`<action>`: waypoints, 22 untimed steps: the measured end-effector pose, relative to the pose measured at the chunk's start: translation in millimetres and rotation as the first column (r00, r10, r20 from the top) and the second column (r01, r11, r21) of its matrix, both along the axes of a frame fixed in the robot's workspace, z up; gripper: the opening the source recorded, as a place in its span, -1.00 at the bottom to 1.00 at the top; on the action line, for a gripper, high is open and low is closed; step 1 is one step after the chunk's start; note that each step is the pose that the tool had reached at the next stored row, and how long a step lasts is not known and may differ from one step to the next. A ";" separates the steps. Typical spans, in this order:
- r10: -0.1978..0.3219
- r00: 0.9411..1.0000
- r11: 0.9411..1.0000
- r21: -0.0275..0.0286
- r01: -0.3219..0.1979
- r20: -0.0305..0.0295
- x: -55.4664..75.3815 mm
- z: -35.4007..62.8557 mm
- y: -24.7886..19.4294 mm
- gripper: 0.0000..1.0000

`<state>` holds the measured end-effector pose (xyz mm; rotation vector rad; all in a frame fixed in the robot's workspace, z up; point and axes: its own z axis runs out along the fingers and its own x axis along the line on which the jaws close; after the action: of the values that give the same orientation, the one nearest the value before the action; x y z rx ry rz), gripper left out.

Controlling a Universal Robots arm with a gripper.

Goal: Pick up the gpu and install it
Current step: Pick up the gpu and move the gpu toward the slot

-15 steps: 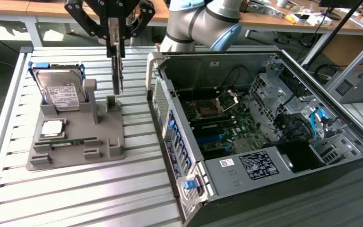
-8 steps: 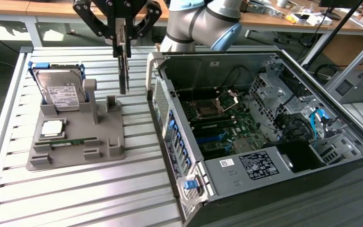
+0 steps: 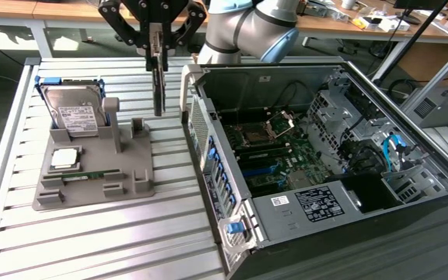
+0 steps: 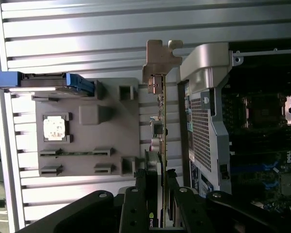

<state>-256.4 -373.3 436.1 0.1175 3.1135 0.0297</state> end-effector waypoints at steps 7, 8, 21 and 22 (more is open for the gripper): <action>0.000 1.000 1.000 -0.009 0.000 0.000 8.4 0.0 0.0 -0.47; 0.000 1.000 1.000 -0.010 0.000 0.000 9.4 0.0 0.0 -0.47; 0.000 1.000 1.000 -0.016 0.000 0.000 18.4 0.0 0.0 -0.47; 0.000 1.000 1.000 -0.016 0.000 0.000 19.0 0.0 0.0 -0.47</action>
<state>-237.4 -373.2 436.1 0.1172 3.1131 0.0044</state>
